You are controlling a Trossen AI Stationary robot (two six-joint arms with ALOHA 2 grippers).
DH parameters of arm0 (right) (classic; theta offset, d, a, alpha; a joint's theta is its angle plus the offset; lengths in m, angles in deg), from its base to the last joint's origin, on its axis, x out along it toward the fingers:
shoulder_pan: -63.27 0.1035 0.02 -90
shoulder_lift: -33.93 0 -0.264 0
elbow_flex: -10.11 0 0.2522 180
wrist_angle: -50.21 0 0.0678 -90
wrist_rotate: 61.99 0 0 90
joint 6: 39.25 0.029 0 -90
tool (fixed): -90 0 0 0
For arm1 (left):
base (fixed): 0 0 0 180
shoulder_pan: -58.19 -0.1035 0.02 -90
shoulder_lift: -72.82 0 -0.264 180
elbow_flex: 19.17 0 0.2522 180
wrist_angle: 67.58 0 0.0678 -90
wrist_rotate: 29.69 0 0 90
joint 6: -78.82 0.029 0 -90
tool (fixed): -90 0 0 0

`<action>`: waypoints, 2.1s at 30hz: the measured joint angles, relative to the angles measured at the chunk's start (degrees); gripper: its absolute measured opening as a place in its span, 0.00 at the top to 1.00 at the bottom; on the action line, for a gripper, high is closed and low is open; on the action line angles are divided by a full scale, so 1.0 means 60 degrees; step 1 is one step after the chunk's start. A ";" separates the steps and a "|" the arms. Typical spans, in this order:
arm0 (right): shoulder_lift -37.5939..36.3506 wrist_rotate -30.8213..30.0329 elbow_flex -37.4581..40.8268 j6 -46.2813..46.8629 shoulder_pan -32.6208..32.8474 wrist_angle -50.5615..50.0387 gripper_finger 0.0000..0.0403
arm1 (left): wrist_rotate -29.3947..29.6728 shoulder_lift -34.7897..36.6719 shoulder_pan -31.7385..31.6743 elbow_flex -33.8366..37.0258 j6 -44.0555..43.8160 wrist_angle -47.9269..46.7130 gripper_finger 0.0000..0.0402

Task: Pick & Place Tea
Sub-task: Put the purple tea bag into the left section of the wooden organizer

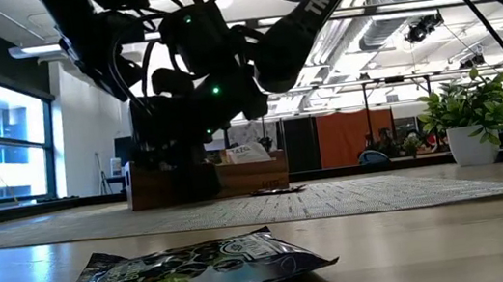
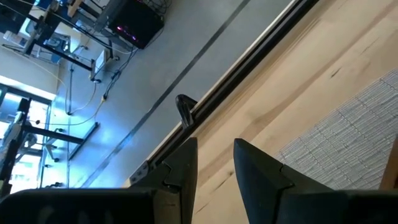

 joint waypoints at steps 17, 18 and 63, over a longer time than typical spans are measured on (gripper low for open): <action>-0.0809 -0.1351 0.0007 0.0891 0.0654 0.0299 0.74 | 0.0000 0.0001 0.0000 0.0000 -0.0315 -0.0360 0.75; -0.0953 -0.1577 0.0007 0.0870 0.0718 0.0142 0.74 | -0.0003 0.0026 0.0000 0.0000 -0.0468 -0.0597 0.75; -0.9426 0.0965 0.6860 1.5197 0.2746 -0.9767 0.79 | -0.3362 0.5901 0.4124 0.3505 -0.0966 0.3251 0.75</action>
